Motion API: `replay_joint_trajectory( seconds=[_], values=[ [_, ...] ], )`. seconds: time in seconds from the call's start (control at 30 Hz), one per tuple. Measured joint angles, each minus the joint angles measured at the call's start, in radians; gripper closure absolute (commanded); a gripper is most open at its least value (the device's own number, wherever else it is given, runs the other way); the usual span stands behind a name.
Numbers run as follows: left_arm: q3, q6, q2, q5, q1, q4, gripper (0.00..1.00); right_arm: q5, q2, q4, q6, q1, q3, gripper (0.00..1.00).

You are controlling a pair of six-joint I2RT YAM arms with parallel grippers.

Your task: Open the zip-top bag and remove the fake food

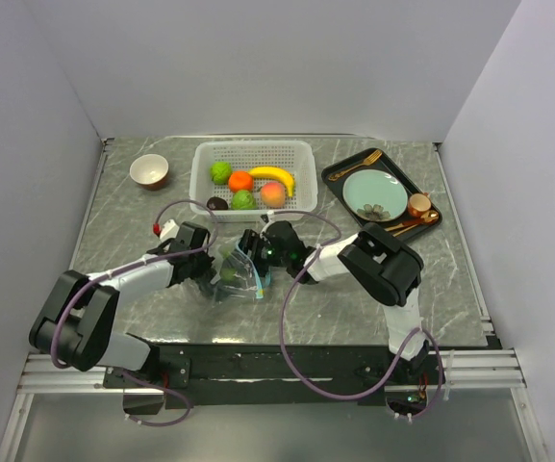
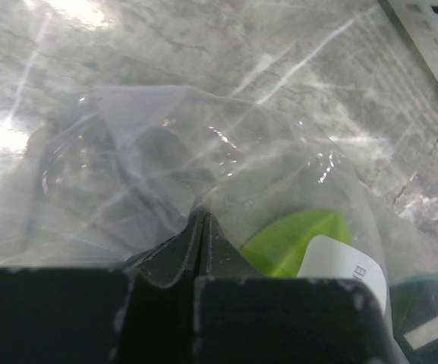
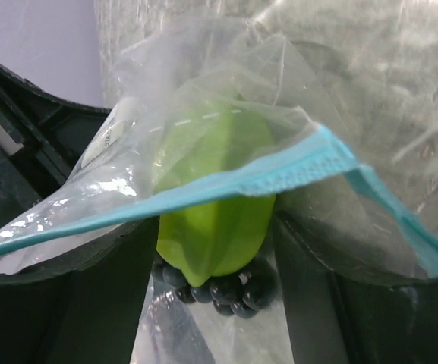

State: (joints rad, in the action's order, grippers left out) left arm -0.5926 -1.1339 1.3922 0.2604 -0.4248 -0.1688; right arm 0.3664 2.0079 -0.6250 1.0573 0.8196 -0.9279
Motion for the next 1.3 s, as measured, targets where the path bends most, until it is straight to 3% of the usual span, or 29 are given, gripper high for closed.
replay_joint_trajectory(
  seconds=[0.23, 0.57, 0.63, 0.7, 0.8, 1.3],
  values=[
    [0.005, 0.026, 0.013, -0.041, 0.000, 0.049, 0.99, -0.034, 0.000, -0.003, -0.012, 0.013, -0.010, 0.24],
    [0.016, 0.053, 0.024, -0.082, 0.000, 0.103, 0.99, -0.063, 0.011, 0.053, -0.026, 0.018, -0.055, 0.28],
    [0.016, 0.058, 0.024, -0.087, 0.000, 0.108, 0.99, -0.067, 0.011, 0.054, -0.027, 0.019, -0.055, 0.33],
    [0.017, 0.062, 0.024, -0.089, 0.000, 0.109, 0.99, -0.071, 0.011, 0.056, -0.031, 0.019, -0.055, 0.46],
    [0.017, 0.068, 0.024, -0.090, 0.000, 0.110, 0.99, -0.082, 0.011, 0.061, -0.032, 0.018, -0.051, 0.58],
    [0.037, 0.008, -0.032, -0.026, 0.000, 0.024, 0.98, -0.138, -0.156, 0.159, -0.075, 0.027, 0.099, 0.64]
  ],
)
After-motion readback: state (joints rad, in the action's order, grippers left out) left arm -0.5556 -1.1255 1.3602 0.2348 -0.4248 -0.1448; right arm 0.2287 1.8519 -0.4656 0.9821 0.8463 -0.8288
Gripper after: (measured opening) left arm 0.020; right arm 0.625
